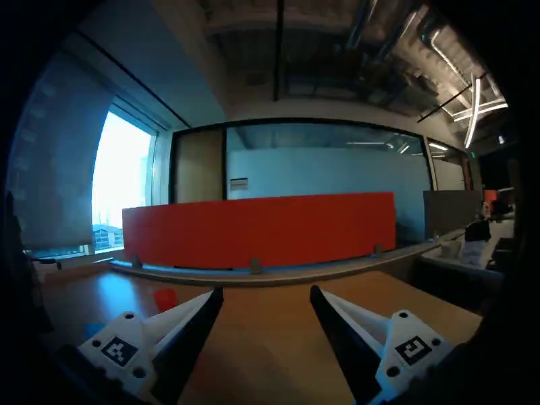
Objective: Pour water
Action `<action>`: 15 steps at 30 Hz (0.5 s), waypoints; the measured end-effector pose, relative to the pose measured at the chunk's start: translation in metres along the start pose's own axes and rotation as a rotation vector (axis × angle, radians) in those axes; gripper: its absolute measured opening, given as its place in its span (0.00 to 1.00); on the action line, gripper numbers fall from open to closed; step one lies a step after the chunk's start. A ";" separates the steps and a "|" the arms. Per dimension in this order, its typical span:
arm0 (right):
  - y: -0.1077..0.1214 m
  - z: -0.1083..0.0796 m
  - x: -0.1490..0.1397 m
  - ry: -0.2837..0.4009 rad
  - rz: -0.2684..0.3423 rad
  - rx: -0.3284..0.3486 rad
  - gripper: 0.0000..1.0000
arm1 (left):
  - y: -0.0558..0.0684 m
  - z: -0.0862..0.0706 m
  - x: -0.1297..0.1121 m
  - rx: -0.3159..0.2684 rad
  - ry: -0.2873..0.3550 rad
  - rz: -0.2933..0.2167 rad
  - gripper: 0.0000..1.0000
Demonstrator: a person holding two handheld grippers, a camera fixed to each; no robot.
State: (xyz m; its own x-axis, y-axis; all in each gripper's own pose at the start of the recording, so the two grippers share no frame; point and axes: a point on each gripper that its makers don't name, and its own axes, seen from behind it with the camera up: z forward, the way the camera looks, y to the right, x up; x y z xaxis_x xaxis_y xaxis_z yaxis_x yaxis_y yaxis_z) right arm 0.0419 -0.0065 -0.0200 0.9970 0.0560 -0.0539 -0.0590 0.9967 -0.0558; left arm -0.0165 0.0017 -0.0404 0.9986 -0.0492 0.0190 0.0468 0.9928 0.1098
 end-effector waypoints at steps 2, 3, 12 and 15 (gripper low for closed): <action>0.003 0.000 0.001 0.000 -0.008 -0.010 1.00 | -0.001 0.000 0.001 0.019 0.007 0.008 0.91; 0.003 -0.001 0.001 -0.003 -0.013 -0.013 1.00 | -0.001 0.000 0.001 0.026 0.009 0.012 0.91; 0.011 -0.003 0.000 -0.031 -0.038 -0.041 1.00 | 0.011 0.002 0.001 0.041 0.043 0.034 0.91; 0.012 -0.004 0.004 -0.027 -0.026 -0.046 1.00 | 0.013 0.005 -0.003 0.029 0.052 0.037 0.91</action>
State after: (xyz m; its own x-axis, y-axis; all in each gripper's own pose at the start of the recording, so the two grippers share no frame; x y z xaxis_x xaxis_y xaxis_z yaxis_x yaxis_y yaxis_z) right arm 0.0450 0.0059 -0.0254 0.9992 0.0321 -0.0249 -0.0345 0.9941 -0.1029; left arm -0.0192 0.0142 -0.0343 0.9996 -0.0060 -0.0277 0.0098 0.9903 0.1388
